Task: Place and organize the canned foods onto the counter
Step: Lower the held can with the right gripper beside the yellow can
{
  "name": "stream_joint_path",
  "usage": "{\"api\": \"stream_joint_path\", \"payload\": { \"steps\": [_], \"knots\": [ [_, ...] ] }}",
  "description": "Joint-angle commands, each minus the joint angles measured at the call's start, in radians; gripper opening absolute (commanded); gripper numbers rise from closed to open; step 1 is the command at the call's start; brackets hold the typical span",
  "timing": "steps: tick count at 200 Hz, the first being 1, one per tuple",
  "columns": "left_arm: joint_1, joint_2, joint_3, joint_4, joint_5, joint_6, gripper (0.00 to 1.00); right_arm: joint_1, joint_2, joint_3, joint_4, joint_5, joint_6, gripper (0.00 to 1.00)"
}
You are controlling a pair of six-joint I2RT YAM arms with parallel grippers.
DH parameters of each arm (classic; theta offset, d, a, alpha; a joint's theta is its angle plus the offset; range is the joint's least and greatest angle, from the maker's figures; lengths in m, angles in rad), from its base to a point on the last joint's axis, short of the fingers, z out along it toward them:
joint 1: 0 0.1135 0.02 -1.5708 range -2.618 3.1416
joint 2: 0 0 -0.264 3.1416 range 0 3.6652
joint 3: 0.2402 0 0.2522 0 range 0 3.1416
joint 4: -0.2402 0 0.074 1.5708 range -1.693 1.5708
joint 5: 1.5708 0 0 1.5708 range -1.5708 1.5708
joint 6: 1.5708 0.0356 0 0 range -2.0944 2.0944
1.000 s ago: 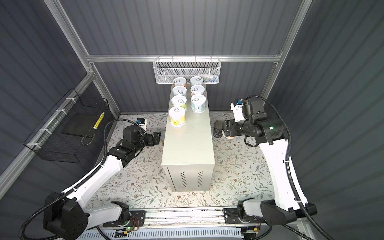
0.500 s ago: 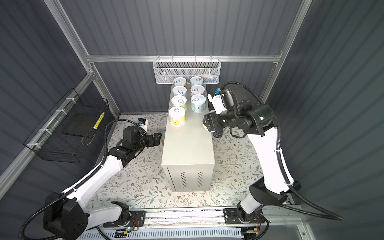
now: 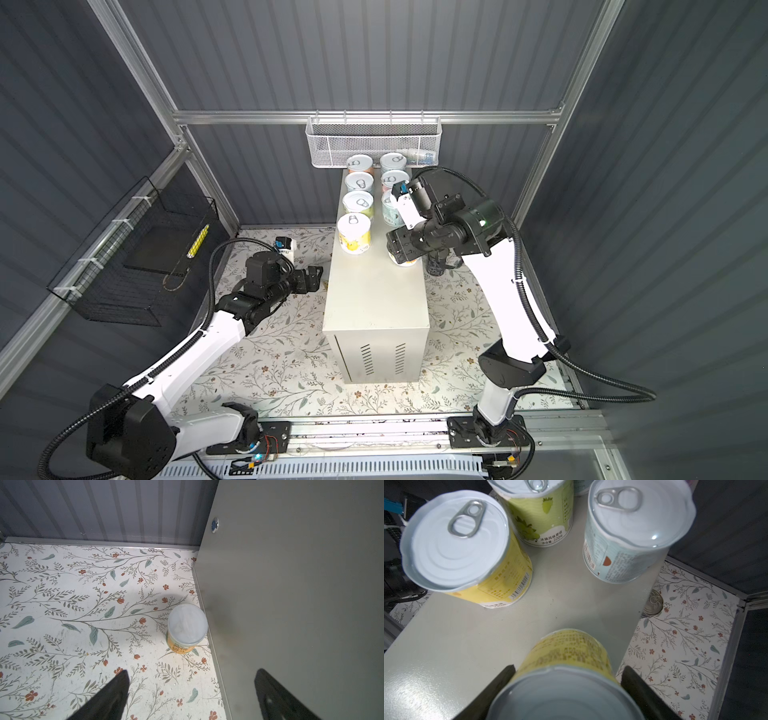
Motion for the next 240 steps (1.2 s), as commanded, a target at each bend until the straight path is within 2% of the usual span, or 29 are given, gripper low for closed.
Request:
{"api": "stream_joint_path", "payload": {
  "steps": [1, 31, 96, 115, 189, 240],
  "knots": [
    [0.002, -0.004, 0.018, -0.019, 0.005, 0.016, 0.95, 0.011, 0.005, 0.027, 0.029, 0.026, 0.001, 0.47],
    [0.001, -0.011, 0.016, -0.025, -0.001, 0.015, 0.96, 0.012, 0.013, 0.016, 0.050, 0.029, 0.002, 0.67],
    [0.002, -0.012, 0.014, -0.030, -0.007, 0.015, 0.96, 0.013, 0.007, -0.029, 0.114, 0.043, 0.003, 0.80],
    [0.002, -0.008, 0.014, -0.032, -0.004, 0.014, 0.96, 0.013, 0.008, -0.030, 0.123, 0.049, 0.001, 0.83],
    [0.002, -0.019, 0.024, -0.041, -0.007, 0.014, 0.96, 0.012, -0.044, -0.036, 0.196, 0.070, 0.009, 0.83],
    [0.002, -0.026, 0.039, -0.063, -0.022, 0.009, 0.96, 0.015, -0.205, -0.208, 0.346, 0.058, 0.031, 0.82]
  ]
}}
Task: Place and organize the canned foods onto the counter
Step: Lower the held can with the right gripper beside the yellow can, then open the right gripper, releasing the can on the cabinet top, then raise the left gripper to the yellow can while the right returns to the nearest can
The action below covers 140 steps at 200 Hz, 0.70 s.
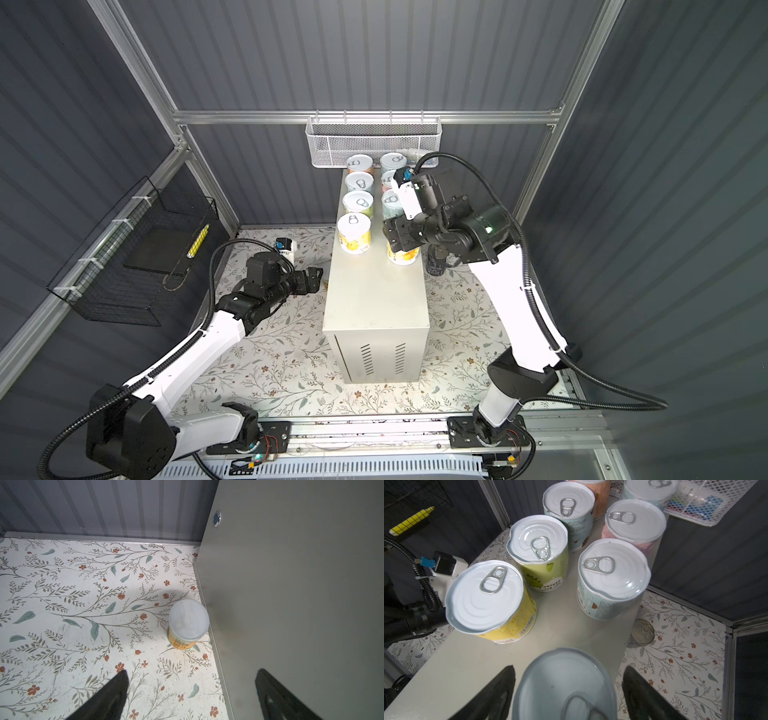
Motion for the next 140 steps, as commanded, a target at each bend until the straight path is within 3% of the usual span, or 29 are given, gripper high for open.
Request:
{"api": "stream_joint_path", "payload": {
  "steps": [1, 53, 78, 140],
  "knots": [
    [0.002, -0.026, 0.042, -0.043, -0.022, 0.010, 0.96, 0.008, -0.089, -0.071, 0.102, 0.010, 0.022, 0.82],
    [0.002, -0.067, 0.119, -0.148, -0.088, 0.022, 0.96, 0.010, -0.388, -0.477, 0.374, 0.098, 0.042, 0.81],
    [0.000, -0.093, 0.194, -0.223, -0.108, 0.046, 0.94, 0.010, -0.504, -0.609, 0.423, 0.095, 0.067, 0.78],
    [-0.008, -0.163, 0.334, -0.299, 0.039, 0.078, 0.85, 0.009, -0.654, -0.829, 0.436, 0.059, 0.121, 0.73]
  ]
}}
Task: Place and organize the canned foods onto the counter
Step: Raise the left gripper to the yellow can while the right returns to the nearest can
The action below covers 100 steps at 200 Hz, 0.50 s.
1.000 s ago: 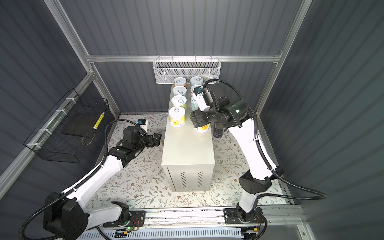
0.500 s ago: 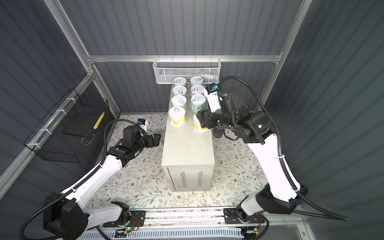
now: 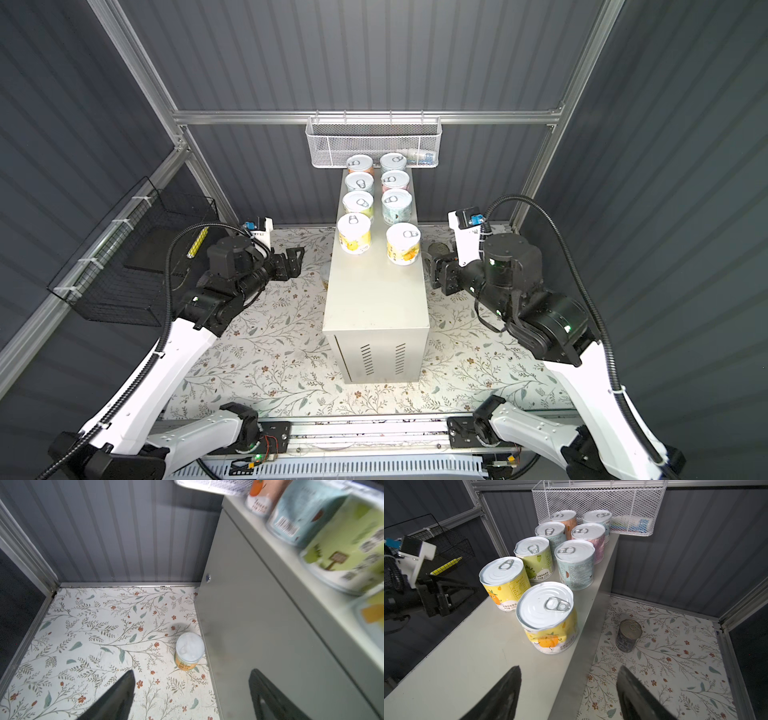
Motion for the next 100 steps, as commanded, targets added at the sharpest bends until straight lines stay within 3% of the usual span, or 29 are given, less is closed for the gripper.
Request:
{"api": "stream_joint_path", "payload": {
  "steps": [1, 100],
  "knots": [
    [-0.008, -0.024, 0.056, -0.058, 0.081, 0.036, 0.85, 0.004, -0.019, -0.055, 0.030, -0.017, 0.034, 0.73],
    [-0.152, 0.043, 0.096, 0.011, 0.083, 0.070, 0.83, 0.005, -0.010, -0.166, 0.072, -0.095, 0.060, 0.72]
  ]
}}
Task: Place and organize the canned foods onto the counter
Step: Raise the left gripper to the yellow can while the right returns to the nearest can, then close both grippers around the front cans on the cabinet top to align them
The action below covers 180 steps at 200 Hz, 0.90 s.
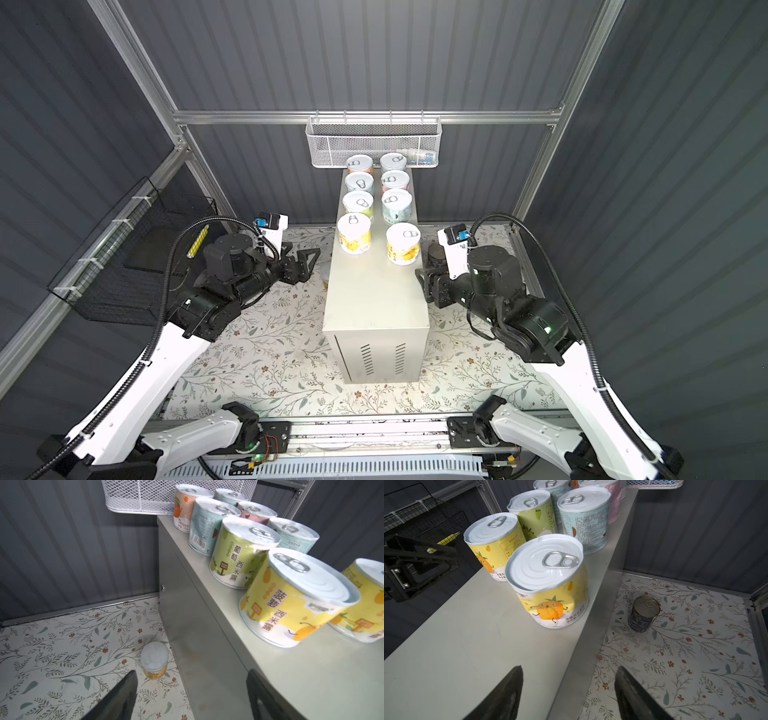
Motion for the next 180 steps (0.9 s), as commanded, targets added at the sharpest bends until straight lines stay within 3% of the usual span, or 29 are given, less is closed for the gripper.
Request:
{"api": "stream_joint_path", "payload": {
  "steps": [1, 180],
  "knots": [
    [-0.014, 0.031, 0.022, 0.042, 0.009, 0.021, 0.83, 0.005, 0.011, -0.026, 0.046, -0.027, 0.013, 0.71],
    [-0.034, 0.162, 0.098, 0.139, 0.045, 0.017, 0.83, -0.005, 0.228, 0.062, 0.158, 0.022, -0.036, 0.73]
  ]
}}
